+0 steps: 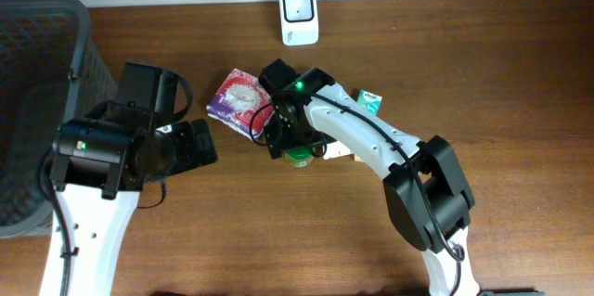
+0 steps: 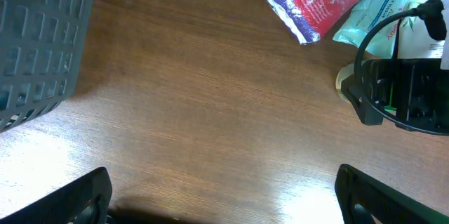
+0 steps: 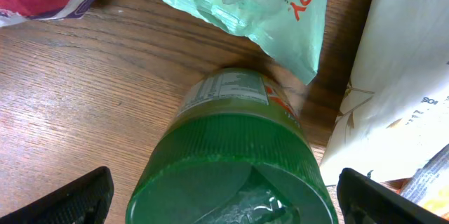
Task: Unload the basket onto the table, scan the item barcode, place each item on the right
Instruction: 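Grasp the green-capped bottle with the right gripper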
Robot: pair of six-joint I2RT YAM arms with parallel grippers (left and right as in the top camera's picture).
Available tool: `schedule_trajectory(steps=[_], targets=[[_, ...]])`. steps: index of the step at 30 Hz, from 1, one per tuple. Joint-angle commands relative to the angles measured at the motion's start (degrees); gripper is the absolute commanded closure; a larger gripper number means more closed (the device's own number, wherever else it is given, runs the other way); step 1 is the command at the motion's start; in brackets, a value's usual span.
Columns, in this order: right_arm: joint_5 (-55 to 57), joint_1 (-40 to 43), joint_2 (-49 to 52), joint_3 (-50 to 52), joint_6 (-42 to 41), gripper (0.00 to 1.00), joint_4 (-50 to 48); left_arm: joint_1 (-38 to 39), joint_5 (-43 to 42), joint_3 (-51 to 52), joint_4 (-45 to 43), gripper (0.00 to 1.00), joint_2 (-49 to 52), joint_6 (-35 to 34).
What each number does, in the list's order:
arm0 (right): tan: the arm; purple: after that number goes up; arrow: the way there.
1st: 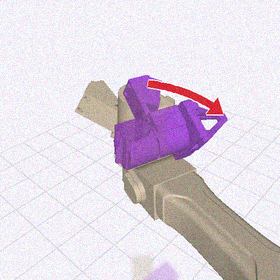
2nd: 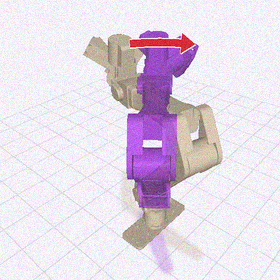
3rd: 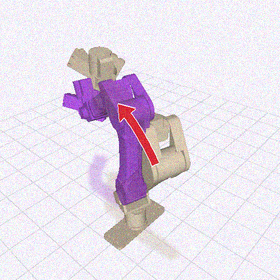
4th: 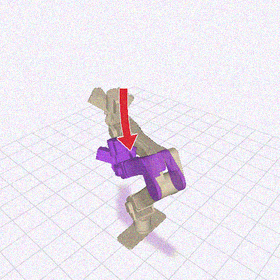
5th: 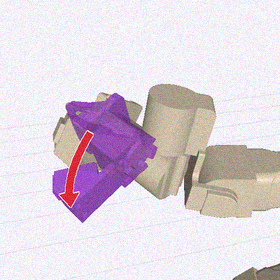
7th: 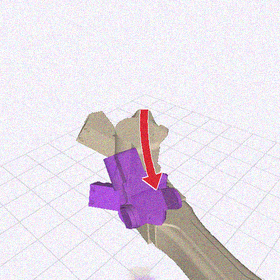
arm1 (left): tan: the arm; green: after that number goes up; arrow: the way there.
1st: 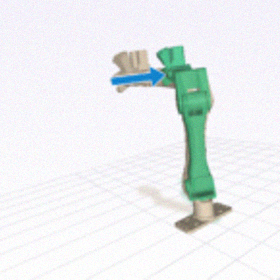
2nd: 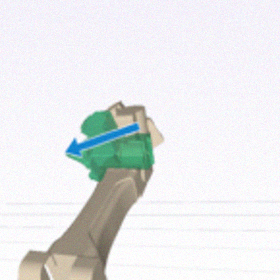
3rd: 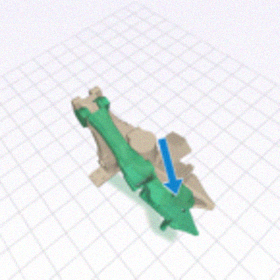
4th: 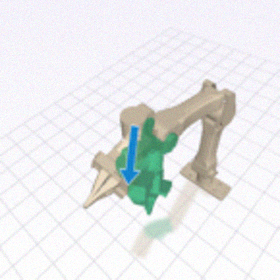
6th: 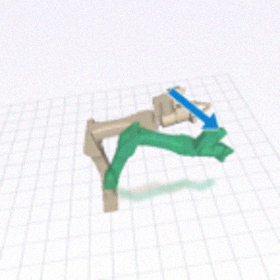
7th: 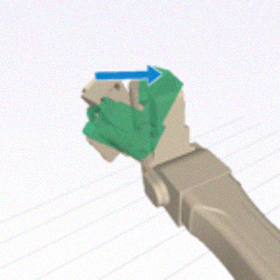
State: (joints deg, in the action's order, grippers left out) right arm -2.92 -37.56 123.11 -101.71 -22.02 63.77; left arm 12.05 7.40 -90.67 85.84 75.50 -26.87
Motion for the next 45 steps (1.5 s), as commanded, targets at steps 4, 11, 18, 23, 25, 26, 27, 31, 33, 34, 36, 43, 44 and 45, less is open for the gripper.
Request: schedule_trajectory(steps=[4,11,18,23,25,26,27,31,33,34,36,43,44,45], targets=[[-0.3,-0.3,0.1,3.3,0.1,0.03,-1.8,0.2,0.6,-0.1,-0.1,0.01,-0.2,-0.5],[-1.8,-0.3,0.1,3.6,-1.4,0.16,-4.0,0.2,0.6,-0.1,-0.1,0.01,-0.2,-0.5],[-1.4,-0.3,0.1,3.8,-1.4,0.15,-4.9,0.2,0.6,-0.1,-0.1,0.01,-0.2,-0.5],[-1.4,-0.3,0.1,3.8,-1.4,0.16,-4.5,0.2,0.6,-0.1,-0.1,0.01,-0.2,-0.5],[-1.4,-0.3,0.1,3.8,-1.4,0.21,-4.7,0.2,0.6,-0.1,-0.1,0.01,-0.2,-0.5],[-1.4,-0.3,0.1,3.8,-1.4,0.23,-4.7,0.2,0.6,-0.1,-0.1,0.01,-0.2,-0.5],[-1.4,-0.3,0.1,3.5,-1.4,0.24,-4.4,0.2,0.6,-0.1,-0.1,0.01,-0.2,-0.5],[-1.4,-0.3,0.1,1.6,-1.4,0.23,-2.7,0.2,0.6,-0.1,-0.1,0.01,-0.2,-0.5],[-1.4,-0.3,0.1,1.6,-1.4,0.24,-2.5,0.2,0.6,-0.1,-0.1,0.01,-0.2,-0.5],[-1.4,-0.3,0.1,1.6,-1.4,0.26,-2.4,0.2,0.6,-0.1,-0.1,0.01,-0.2,-0.5],[-1.4,-0.3,0.1,1.6,-2.9,0.33,-2.5,0.2,0.6,-0.1,-0.1,0.01,-0.2,-0.5],[0.5,-0.3,0.1,1.6,-5.9,0.4,-2.4,0.2,0.6,-0.1,-0.1,0.01,-0.2,-0.5],[0.5,-0.3,0.1,1.6,-6.1,0.41,-2.4,0.2,0.6,-0.1,-0.1,0.01,-0.2,-0.5],[0.5,-0.3,0.0,1.6,-7.5,0.41,-2.3,0.2,0.6,-0.1,-0.1,0.01,-0.2,-0.5]])
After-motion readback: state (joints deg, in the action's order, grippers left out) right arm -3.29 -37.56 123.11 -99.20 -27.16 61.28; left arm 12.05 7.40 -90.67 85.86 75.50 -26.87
